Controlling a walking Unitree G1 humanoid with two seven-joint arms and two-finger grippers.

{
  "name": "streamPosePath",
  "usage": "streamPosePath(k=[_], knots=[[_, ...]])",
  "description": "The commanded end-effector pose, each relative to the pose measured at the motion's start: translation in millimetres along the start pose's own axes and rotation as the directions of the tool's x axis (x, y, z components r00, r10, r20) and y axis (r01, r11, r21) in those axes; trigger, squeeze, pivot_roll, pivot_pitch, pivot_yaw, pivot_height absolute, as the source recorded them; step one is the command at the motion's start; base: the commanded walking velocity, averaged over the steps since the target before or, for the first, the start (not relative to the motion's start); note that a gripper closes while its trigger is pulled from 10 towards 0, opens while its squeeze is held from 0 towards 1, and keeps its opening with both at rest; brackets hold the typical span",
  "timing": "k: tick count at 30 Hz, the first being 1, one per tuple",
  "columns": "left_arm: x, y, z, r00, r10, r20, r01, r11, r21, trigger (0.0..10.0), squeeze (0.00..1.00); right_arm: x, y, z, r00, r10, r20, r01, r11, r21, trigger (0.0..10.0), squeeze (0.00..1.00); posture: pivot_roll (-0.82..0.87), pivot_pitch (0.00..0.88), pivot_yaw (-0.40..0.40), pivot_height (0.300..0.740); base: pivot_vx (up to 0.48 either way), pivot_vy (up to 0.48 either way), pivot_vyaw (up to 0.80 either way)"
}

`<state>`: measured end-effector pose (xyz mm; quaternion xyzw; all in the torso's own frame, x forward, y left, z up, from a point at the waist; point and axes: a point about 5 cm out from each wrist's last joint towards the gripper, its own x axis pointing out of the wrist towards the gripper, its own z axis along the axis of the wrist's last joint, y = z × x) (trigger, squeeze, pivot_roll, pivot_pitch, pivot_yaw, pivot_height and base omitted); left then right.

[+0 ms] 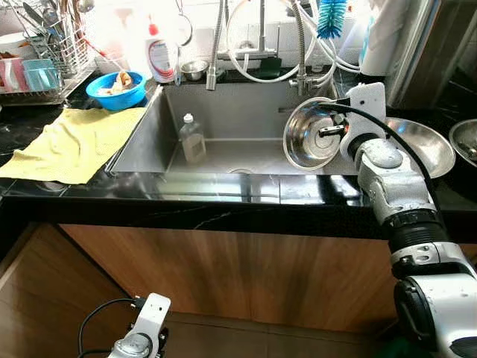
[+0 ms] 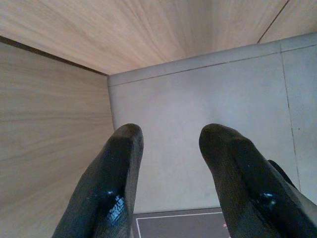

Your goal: Kitchen organization

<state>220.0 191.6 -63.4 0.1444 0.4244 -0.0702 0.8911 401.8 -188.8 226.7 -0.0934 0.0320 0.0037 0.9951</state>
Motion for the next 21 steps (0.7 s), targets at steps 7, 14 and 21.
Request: streamPosePath(k=[7,14,21], knots=[[-1.1,3.1,-5.6,1.000,0.009,-0.016,-0.009,1.000,0.002,10.0,0.00,3.0,-9.2,8.1,0.997,-0.071,0.006,0.071,0.997,-0.003,10.0,0.00,-0.12,0.000,0.080,0.740,0.000,0.000,0.00],[-1.3,3.1,-6.4,1.000,0.011,-0.018,-0.011,1.000,0.002,10.0,0.00,4.7,-9.7,9.9,0.997,-0.074,0.023,0.074,0.997,0.013,10.0,0.00,-0.12,0.000,0.079,0.740,0.000,0.000,0.00],[-1.2,2.3,-6.0,1.000,0.012,-0.016,-0.012,1.000,-0.001,10.0,0.00,12.4,5.3,14.2,0.998,0.044,0.034,-0.044,0.999,0.003,10.0,0.00,-0.12,0.000,0.071,0.740,0.000,0.000,0.00]])
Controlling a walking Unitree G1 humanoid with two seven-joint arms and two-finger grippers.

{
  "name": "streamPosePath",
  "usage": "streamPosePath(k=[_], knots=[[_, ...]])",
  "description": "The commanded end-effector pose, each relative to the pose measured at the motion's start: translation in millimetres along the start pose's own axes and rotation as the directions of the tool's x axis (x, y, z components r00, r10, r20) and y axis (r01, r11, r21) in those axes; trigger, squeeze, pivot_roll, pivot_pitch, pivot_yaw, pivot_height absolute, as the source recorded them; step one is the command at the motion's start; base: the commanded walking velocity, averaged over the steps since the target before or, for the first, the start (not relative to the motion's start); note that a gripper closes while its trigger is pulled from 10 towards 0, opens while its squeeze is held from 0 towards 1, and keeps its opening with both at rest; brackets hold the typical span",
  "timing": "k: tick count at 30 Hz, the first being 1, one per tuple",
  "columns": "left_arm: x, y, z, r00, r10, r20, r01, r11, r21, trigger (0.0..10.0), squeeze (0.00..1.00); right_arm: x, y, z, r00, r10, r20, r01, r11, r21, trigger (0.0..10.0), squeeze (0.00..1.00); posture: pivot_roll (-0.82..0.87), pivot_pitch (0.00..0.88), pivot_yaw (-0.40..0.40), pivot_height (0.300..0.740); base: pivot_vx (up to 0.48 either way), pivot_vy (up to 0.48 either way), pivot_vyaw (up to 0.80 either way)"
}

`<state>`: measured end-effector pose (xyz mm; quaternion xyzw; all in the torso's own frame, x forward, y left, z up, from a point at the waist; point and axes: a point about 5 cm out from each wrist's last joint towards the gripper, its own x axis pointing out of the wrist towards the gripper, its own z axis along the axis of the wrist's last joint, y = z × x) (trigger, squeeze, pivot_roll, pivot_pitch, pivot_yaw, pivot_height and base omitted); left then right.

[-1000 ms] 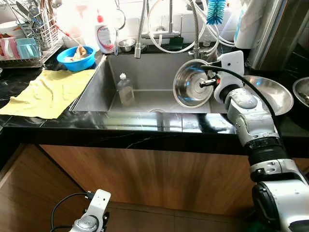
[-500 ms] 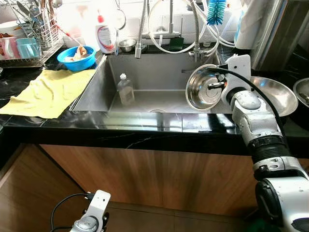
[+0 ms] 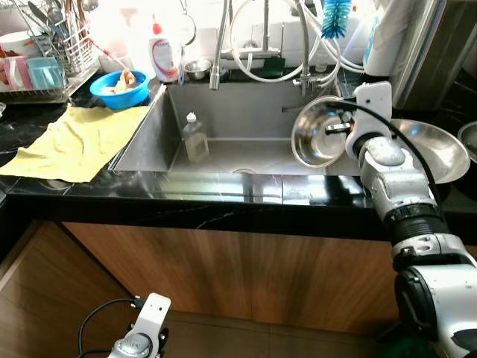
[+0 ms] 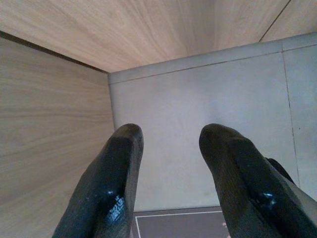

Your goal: Kitchen organization

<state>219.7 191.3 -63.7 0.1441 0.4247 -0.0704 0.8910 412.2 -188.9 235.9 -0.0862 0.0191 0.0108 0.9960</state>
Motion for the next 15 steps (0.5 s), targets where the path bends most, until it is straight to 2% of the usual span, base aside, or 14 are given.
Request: streamPosePath(k=[1,8,9,11,15], knots=[[-1.1,2.6,-5.7,1.000,0.013,-0.015,-0.013,1.000,-0.002,10.0,0.00,3.4,7.6,1.5,0.999,0.038,-0.011,-0.038,0.999,-0.019,10.0,0.00,-0.12,0.000,0.071,0.740,0.000,0.000,0.00],[-1.1,1.8,-6.0,1.000,0.013,-0.017,-0.013,1.000,-0.006,10.0,0.00,4.2,8.1,-18.5,0.992,0.073,-0.107,-0.079,0.995,-0.058,10.0,0.00,-0.11,0.000,0.065,0.740,0.000,0.000,0.00],[-1.1,1.8,-6.2,1.000,0.013,-0.017,-0.013,1.000,-0.007,10.0,0.00,3.5,9.3,-26.2,0.987,0.095,-0.129,-0.108,0.989,-0.100,10.0,0.00,-0.11,0.000,0.062,0.740,0.000,0.000,0.00],[-1.2,1.7,-6.6,1.000,0.015,-0.018,-0.015,1.000,-0.010,10.0,0.00,2.7,8.6,-33.5,0.984,0.103,-0.148,-0.120,0.987,-0.109,10.0,0.00,-0.10,0.000,0.057,0.740,0.000,0.000,0.00],[-1.4,1.1,-7.6,1.000,0.016,-0.018,-0.016,1.000,-0.014,10.0,0.00,3.0,8.0,-33.9,0.983,0.107,-0.147,-0.123,0.987,-0.102,10.0,0.00,-0.10,0.000,0.055,0.740,0.000,0.000,0.00]])
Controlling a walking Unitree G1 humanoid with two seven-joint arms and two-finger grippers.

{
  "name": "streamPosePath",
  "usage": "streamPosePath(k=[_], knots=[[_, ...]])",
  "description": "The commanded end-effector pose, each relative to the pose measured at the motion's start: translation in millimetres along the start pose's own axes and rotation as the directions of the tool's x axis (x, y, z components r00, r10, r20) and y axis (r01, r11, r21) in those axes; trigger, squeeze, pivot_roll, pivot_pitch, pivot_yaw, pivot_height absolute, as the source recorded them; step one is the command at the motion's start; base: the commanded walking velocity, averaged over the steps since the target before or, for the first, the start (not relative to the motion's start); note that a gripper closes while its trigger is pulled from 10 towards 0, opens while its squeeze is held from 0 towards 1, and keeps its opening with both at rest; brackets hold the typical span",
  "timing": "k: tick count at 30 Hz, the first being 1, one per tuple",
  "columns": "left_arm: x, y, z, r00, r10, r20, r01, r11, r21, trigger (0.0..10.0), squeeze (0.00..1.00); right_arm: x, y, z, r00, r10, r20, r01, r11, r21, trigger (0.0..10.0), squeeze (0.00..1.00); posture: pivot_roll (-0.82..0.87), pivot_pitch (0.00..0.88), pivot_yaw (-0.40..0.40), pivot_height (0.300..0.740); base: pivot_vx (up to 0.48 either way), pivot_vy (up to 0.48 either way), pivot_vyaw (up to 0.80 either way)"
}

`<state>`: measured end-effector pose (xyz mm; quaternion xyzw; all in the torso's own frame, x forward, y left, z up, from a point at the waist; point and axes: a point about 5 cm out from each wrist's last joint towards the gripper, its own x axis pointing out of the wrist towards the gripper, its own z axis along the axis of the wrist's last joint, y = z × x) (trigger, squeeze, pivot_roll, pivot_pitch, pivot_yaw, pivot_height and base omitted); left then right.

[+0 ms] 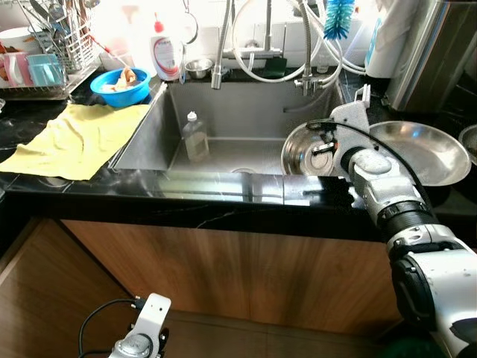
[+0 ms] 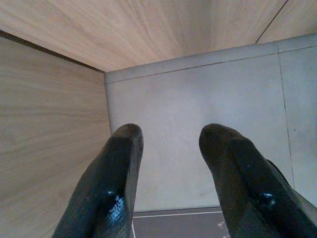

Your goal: Kitchen organization

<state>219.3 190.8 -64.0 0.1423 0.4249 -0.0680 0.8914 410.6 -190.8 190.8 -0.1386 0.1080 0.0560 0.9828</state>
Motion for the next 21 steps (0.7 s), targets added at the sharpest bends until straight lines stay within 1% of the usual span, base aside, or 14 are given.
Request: streamPosePath(k=[1,4,5,6,7,8,10,11,12,13,18,21], knots=[[-1.4,1.4,-7.5,1.000,0.013,-0.018,-0.013,1.000,-0.009,10.0,0.00,1.3,0.8,11.7,0.999,0.011,0.032,-0.011,1.000,-0.003,10.0,0.00,-0.10,0.000,0.055,0.740,0.000,0.000,0.00],[-1.4,1.2,-7.6,1.000,0.012,-0.018,-0.012,1.000,-0.009,10.0,0.00,1.5,1.0,11.9,0.999,0.013,0.034,-0.013,1.000,-0.002,10.0,0.00,-0.10,0.000,0.055,0.740,0.000,0.000,0.00],[-1.4,0.9,-7.8,1.000,0.012,-0.018,-0.012,1.000,-0.010,10.0,0.00,1.8,1.8,12.5,0.999,0.019,0.041,-0.020,1.000,0.003,10.0,0.76,-0.10,0.000,0.052,0.740,0.000,0.000,0.00],[-1.4,0.8,-7.9,1.000,0.012,-0.018,-0.012,1.000,-0.011,10.0,0.00,1.9,2.3,12.8,0.999,0.022,0.045,-0.022,1.000,0.005,10.0,0.76,-0.10,0.000,0.052,0.740,0.000,0.000,0.00],[-1.4,0.7,-7.9,1.000,0.012,-0.018,-0.012,1.000,-0.011,10.0,0.00,2.0,2.7,13.0,0.999,0.023,0.046,-0.023,1.000,0.004,10.0,0.97,-0.10,0.000,0.051,0.740,0.000,0.000,0.00],[-1.4,0.7,-7.9,1.000,0.012,-0.018,-0.012,1.000,-0.011,10.0,0.00,2.1,3.0,13.1,0.999,0.023,0.046,-0.024,1.000,0.003,10.0,0.97,-0.10,0.000,0.051,0.740,0.000,0.000,0.00],[-1.4,0.6,-7.8,1.000,0.012,-0.018,-0.012,1.000,-0.010,10.0,0.00,2.3,3.7,13.0,0.999,0.020,0.049,-0.020,1.000,0.002,10.0,0.89,-0.10,0.000,0.051,0.740,0.000,0.000,0.00],[-1.4,0.6,-7.8,1.000,0.012,-0.018,-0.012,1.000,-0.010,10.0,0.00,2.3,3.8,12.9,0.999,0.020,0.050,-0.020,1.000,0.003,10.0,0.89,-0.10,0.000,0.051,0.740,0.000,0.000,0.00],[-1.4,0.7,-7.7,1.000,0.012,-0.018,-0.012,1.000,-0.009,10.0,0.00,2.4,4.3,13.0,0.998,0.019,0.053,-0.019,1.000,0.004,10.0,0.30,-0.10,0.000,0.052,0.740,0.000,0.000,0.00],[-1.4,0.8,-7.7,1.000,0.012,-0.017,-0.012,1.000,-0.009,10.0,0.00,2.5,4.6,13.2,0.998,0.019,0.055,-0.020,1.000,0.004,10.0,0.00,-0.10,0.000,0.052,0.740,0.000,0.000,0.00],[-1.3,1.3,-7.2,1.000,0.011,-0.017,-0.011,1.000,-0.006,10.0,0.00,2.6,4.7,14.5,0.998,0.013,0.068,-0.014,1.000,0.009,10.0,0.00,-0.10,0.000,0.055,0.740,0.000,0.000,0.00],[-1.3,1.8,-6.9,1.000,0.011,-0.016,-0.011,1.000,-0.002,10.0,0.00,2.4,4.0,18.9,0.995,0.007,0.096,-0.010,1.000,0.026,10.0,0.00,-0.11,0.000,0.058,0.740,0.000,0.000,0.00]])
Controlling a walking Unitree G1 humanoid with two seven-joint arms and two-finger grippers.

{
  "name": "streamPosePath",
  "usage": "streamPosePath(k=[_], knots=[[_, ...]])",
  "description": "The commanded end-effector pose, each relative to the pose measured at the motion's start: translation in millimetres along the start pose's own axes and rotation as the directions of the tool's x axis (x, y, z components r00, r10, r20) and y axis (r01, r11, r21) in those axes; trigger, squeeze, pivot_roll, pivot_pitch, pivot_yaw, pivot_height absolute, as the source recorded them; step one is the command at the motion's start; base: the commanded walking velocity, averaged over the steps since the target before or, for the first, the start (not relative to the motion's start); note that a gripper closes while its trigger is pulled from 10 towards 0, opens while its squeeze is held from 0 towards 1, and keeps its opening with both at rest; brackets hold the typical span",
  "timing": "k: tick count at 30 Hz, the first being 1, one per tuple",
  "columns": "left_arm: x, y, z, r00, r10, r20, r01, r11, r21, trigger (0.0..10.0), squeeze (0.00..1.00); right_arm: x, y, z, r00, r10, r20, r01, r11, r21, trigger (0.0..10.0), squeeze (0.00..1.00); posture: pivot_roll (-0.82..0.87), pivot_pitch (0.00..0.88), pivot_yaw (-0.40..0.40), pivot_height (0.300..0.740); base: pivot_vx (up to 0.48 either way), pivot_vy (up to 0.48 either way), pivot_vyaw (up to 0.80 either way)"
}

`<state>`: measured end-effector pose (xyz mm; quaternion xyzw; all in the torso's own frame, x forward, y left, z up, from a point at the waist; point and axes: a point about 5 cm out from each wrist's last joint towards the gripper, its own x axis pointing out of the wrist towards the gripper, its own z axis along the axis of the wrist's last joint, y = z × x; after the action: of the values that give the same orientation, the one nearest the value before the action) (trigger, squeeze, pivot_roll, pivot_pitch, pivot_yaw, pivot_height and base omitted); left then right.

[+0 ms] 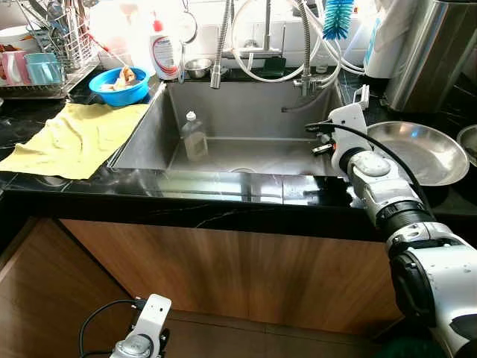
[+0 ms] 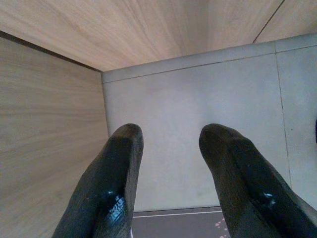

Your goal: Kitchen organization

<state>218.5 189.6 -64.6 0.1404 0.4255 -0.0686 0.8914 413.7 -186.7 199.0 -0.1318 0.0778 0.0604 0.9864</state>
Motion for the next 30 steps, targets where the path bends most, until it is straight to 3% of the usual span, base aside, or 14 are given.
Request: streamPosePath(k=[1,8,10,13,17,23,24,25,26,30], knots=[[-1.3,3.4,-6.0,1.000,0.013,-0.015,-0.013,1.000,0.004,10.0,0.00,1.7,3.1,11.9,0.999,0.009,0.046,-0.010,1.000,0.017,10.0,0.01,-0.10,0.000,0.058,0.740,0.000,0.000,0.00],[-1.1,4.1,-4.7,1.000,0.014,-0.011,-0.014,1.000,0.007,10.0,0.00,1.1,-1.9,26.0,0.991,-0.047,0.122,0.044,0.999,0.026,10.0,0.00,-0.10,0.000,0.059,0.740,0.000,0.000,0.00],[-1.2,4.5,-5.0,1.000,0.013,-0.012,-0.013,1.000,0.011,10.0,0.00,-4.0,-14.5,42.6,0.960,-0.162,0.230,0.146,0.986,0.085,10.0,0.00,-0.11,0.000,0.063,0.740,0.000,0.000,0.00],[-1.3,4.8,-5.2,1.000,0.014,-0.012,-0.013,1.000,0.012,10.0,0.00,-7.7,-20.2,46.2,0.941,-0.210,0.264,0.190,0.977,0.099,10.0,0.00,-0.11,0.000,0.068,0.740,0.000,0.000,0.00],[-1.4,5.5,-5.3,1.000,0.012,-0.014,-0.012,1.000,0.019,10.0,0.00,-30.3,-39.8,36.4,0.876,-0.381,0.295,0.327,0.920,0.217,10.0,0.00,-0.13,0.000,0.077,0.740,0.000,0.000,0.00],[-1.2,3.3,-5.6,1.000,0.004,-0.015,-0.004,1.000,0.025,10.0,0.00,-68.3,-52.7,8.6,0.811,-0.527,0.252,0.454,0.840,0.295,10.0,0.00,-0.14,0.000,0.087,0.740,0.000,0.000,0.00],[-1.2,3.2,-5.3,1.000,0.004,-0.015,-0.004,1.000,0.025,10.0,0.00,-76.8,-55.1,2.6,0.795,-0.558,0.238,0.480,0.819,0.315,10.0,0.25,-0.14,0.000,0.088,0.740,0.000,0.000,0.00],[-1.2,3.2,-5.3,1.000,0.004,-0.015,-0.004,1.000,0.025,10.0,0.00,-76.8,-55.1,2.6,0.795,-0.558,0.238,0.480,0.819,0.315,10.0,0.25,-0.14,0.000,0.088,0.740,0.000,0.000,0.00],[-1.1,3.3,-4.8,1.000,0.003,-0.014,-0.003,1.000,0.026,10.0,0.00,-84.4,-57.6,-2.7,0.781,-0.582,0.227,0.498,0.799,0.337,10.0,1.00,-0.15,0.000,0.092,0.740,0.000,0.000,0.00],[-1.0,3.5,-4.2,1.000,0.001,-0.014,0.000,1.000,0.030,10.0,0.00,-106.2,-62.0,-11.6,0.734,-0.651,0.196,0.561,0.743,0.366,10.0,1.00,-0.15,0.000,0.096,0.740,0.000,0.000,0.00]])
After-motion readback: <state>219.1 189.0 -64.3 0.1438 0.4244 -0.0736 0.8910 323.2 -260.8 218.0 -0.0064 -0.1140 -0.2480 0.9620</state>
